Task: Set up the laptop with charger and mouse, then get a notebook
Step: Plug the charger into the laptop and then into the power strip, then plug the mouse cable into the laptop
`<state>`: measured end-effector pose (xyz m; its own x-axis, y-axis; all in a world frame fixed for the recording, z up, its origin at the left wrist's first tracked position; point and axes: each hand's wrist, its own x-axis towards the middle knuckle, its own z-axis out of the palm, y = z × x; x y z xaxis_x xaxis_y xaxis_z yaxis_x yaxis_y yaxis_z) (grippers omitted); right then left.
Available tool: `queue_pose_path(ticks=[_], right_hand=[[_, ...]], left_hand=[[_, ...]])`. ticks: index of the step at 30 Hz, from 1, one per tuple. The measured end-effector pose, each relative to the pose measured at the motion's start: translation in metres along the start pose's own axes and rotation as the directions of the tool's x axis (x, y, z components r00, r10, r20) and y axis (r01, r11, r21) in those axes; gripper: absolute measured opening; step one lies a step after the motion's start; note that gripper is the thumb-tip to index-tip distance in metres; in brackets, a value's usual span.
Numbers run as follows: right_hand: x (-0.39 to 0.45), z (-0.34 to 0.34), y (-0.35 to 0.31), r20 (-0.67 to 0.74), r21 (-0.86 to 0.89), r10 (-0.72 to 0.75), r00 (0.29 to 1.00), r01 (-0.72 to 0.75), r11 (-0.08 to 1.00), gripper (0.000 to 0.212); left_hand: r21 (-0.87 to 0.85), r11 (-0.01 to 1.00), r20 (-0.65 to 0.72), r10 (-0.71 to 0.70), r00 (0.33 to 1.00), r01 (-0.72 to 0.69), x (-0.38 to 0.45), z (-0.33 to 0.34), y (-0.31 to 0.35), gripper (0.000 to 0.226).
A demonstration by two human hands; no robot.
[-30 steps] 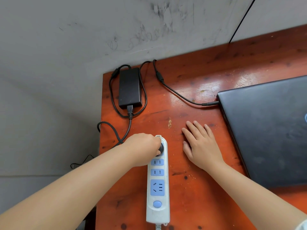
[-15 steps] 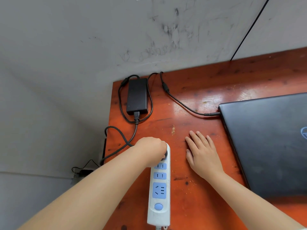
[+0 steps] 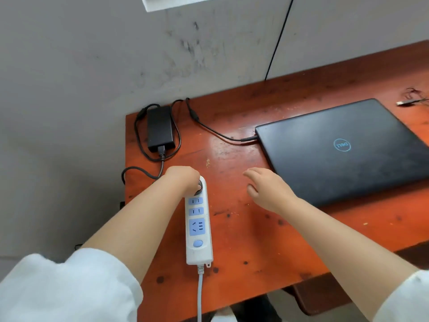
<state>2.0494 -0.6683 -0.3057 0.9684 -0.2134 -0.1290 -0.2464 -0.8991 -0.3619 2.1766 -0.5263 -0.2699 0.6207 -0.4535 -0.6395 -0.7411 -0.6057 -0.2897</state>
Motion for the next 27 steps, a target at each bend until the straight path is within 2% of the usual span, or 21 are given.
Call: queue_pose_path(ticks=[3, 5, 7, 10, 12, 16, 18, 22, 27], right_hand=[[-0.032, -0.033, 0.005, 0.027, 0.027, 0.068, 0.997, -0.069, 0.997, 0.038], [-0.050, -0.057, 0.015, -0.034, -0.009, 0.121, 0.992, -0.121, 0.993, 0.036], [-0.067, -0.082, 0.028, -0.114, -0.077, 0.184, 0.976, -0.193, 0.978, 0.035], [-0.091, -0.120, 0.050, -0.205, -0.149, 0.264, 0.943, -0.296, 0.943, 0.038], [-0.107, -0.147, 0.068, -0.263, -0.166, 0.300, 0.917, -0.349, 0.922, 0.039], [-0.148, -0.199, 0.114, -0.362, -0.159, 0.380, 0.851, -0.458, 0.875, 0.041], [-0.170, -0.222, 0.143, -0.395, -0.133, 0.413, 0.821, -0.496, 0.858, 0.042], [-0.210, -0.254, 0.211, -0.427, -0.076, 0.440, 0.790, -0.516, 0.853, 0.039], [-0.248, -0.278, 0.297, -0.412, -0.070, 0.414, 0.812, -0.481, 0.874, 0.040]], left_hand=[[0.121, 0.991, -0.043, -0.046, 0.998, 0.051, -0.014, -0.004, 0.003, 0.036], [0.171, 0.984, -0.154, -0.032, 0.988, 0.059, -0.018, -0.014, 0.013, 0.039], [0.121, 0.993, -0.298, 0.018, 0.954, 0.019, -0.024, -0.035, 0.033, 0.036], [0.028, 0.991, -0.522, 0.128, 0.843, -0.133, -0.040, -0.082, 0.080, 0.032], [-0.025, 0.967, -0.617, 0.183, 0.765, -0.252, -0.054, -0.115, 0.118, 0.034], [-0.024, 0.911, -0.748, 0.257, 0.612, -0.412, -0.077, -0.173, 0.190, 0.036], [-0.003, 0.896, -0.768, 0.283, 0.575, -0.445, -0.086, -0.197, 0.226, 0.037], [-0.010, 0.888, -0.776, 0.284, 0.563, -0.461, -0.092, -0.238, 0.304, 0.036], [-0.091, 0.912, -0.757, 0.197, 0.623, -0.400, -0.085, -0.269, 0.390, 0.036]])
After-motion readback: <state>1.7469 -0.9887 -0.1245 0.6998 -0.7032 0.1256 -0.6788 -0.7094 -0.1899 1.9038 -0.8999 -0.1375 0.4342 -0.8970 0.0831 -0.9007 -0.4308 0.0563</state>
